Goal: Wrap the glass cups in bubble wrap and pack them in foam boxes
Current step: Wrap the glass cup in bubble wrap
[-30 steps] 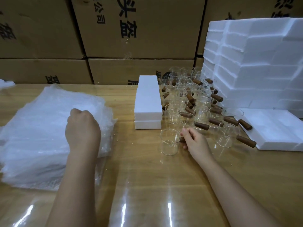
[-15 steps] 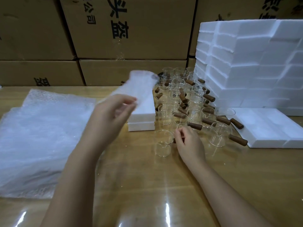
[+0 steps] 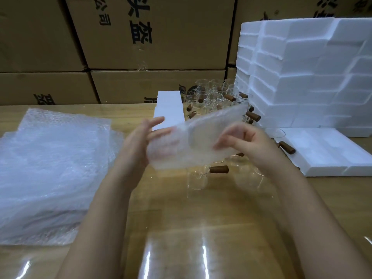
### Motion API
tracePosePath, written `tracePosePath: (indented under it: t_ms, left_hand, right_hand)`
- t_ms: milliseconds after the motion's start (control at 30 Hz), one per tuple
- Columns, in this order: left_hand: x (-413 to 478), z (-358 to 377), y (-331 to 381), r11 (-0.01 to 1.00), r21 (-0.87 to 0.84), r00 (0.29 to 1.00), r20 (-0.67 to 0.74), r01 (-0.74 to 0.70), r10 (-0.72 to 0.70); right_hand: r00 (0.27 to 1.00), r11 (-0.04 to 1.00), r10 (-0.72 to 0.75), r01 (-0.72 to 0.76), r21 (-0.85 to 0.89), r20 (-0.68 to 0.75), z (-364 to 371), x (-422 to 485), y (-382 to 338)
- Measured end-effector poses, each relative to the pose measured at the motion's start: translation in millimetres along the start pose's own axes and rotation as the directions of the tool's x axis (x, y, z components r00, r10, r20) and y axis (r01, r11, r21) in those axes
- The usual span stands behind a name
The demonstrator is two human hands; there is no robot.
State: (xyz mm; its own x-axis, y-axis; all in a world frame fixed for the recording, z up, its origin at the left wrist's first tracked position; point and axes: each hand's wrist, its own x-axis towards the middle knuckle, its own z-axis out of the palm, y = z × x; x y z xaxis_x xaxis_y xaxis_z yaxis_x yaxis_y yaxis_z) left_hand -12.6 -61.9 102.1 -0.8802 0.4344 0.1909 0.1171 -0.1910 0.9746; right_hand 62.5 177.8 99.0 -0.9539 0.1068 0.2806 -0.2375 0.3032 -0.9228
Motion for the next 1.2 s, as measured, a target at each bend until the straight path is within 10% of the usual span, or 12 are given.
tracePosePath:
  t_ms: [133, 500, 900, 1067, 1200]
  left_hand:
    - [0.9, -13.5, -14.3, 0.988, -0.082, 0.989, 0.074, 0.134, -0.128]
    - [10.8, 3.7, -38.1, 0.985, 0.174, 0.944, -0.322, -0.02, 0.076]
    - [18.0, -1.2, -44.1, 0.999, -0.028, 0.872, -0.489, -0.017, 0.001]
    - [10.1, 11.7, -35.3, 0.968, 0.217, 0.86, -0.464, -0.122, 0.212]
    - [5.0, 43.1, -25.4, 0.996, -0.005, 0.988, -0.128, -0.088, 0.087]
  right_hand:
    - [0.98, 0.968, 0.091, -0.045, 0.245, -0.179, -0.9, 7.8, 12.3]
    - [0.988, 0.988, 0.153, -0.153, 0.01, -0.013, 7.5, 7.2, 24.1]
    - [0.936, 0.952, 0.294, -0.269, 0.146, -0.194, 2.4, 8.9, 23.1]
    - [0.749, 0.978, 0.114, 0.032, 0.207, -0.653, 2.7, 8.9, 9.3]
    - [0.656, 0.963, -0.217, 0.265, -0.049, -0.723, 19.7, 3.4, -6.6]
